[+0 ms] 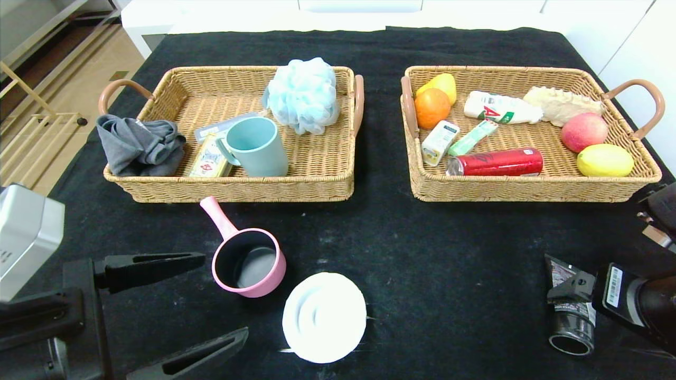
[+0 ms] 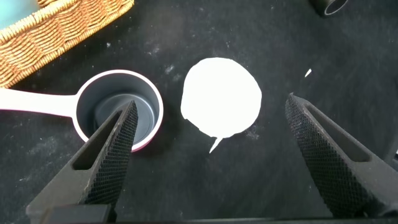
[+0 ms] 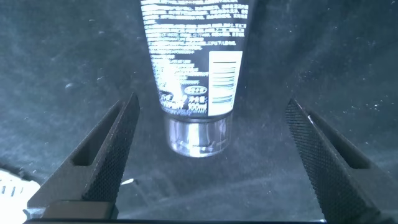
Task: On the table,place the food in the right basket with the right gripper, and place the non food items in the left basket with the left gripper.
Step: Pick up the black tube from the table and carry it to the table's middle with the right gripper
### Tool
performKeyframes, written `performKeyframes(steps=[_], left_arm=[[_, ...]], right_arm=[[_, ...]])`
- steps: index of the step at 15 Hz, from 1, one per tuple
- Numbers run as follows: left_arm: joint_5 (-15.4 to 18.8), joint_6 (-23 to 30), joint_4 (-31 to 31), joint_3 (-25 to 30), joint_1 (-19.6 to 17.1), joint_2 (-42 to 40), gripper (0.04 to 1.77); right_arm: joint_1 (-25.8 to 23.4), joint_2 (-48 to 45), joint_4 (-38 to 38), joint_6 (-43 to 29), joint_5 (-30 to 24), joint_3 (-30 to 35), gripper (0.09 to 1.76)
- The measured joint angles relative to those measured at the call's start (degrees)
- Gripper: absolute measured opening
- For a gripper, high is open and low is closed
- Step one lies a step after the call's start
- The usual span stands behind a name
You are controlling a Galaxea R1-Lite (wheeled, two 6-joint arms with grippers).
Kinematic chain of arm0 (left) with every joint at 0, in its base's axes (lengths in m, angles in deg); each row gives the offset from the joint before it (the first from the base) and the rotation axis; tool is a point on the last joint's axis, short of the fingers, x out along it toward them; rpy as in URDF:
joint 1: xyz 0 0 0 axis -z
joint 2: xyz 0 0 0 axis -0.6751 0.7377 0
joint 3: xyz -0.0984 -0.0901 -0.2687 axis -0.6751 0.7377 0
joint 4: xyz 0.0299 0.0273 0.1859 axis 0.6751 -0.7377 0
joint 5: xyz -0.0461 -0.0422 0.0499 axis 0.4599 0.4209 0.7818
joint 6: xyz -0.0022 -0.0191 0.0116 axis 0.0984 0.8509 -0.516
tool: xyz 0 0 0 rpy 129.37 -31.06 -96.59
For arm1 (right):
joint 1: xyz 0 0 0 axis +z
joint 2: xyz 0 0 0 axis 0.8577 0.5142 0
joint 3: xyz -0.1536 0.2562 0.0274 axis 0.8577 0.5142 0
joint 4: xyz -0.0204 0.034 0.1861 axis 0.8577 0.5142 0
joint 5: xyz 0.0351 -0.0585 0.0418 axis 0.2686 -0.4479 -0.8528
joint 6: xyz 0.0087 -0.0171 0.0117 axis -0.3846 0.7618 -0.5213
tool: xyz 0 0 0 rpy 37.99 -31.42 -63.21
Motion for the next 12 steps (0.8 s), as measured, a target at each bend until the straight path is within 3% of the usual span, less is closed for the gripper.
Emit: performKeyframes(steps=[4, 9, 10, 12], left_arm=[[0.02, 0.00, 0.00, 0.00, 0.02, -0.02, 1.72], [0.02, 0.00, 0.02, 0.00, 0.02, -0.02, 1.72], [0.02, 0.00, 0.05, 0.00, 0.02, -0.02, 1.72], [0.02, 0.00, 0.05, -0.02, 0.02, -0.02, 1.72]], right_arm=[[-0.04, 1.05, -7.28, -0.05, -0.57, 3.34, 1.71], [-0.06, 2.21, -9.59, -0.05, -0.63, 5.16, 1.71], [-0.04, 2.36, -10.29, -0.09, -0.93, 5.27, 1.62], [-0.04, 2.56, -10.68, 0.05, -0.88, 5.63, 1.27]])
